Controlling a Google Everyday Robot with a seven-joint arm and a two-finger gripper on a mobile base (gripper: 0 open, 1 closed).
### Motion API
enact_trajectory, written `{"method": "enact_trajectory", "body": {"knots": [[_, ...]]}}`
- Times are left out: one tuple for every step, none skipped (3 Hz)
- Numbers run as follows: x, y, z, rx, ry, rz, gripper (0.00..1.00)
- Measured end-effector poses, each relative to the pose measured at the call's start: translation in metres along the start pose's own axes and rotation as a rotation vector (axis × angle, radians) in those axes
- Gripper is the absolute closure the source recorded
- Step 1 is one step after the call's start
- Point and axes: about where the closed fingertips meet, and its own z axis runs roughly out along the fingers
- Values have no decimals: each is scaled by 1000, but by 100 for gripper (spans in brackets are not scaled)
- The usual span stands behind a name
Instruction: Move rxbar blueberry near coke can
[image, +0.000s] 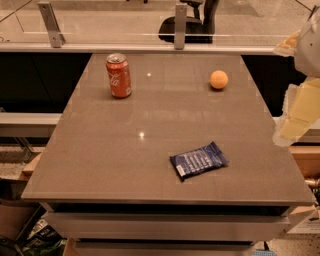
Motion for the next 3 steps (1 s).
{"method": "enact_trajectory", "body": {"knots": [[-1,0,-2,8,-1,-10,0],[-5,2,-5,5,-6,-71,0],[-11,8,1,-22,-30,-175,0]]}}
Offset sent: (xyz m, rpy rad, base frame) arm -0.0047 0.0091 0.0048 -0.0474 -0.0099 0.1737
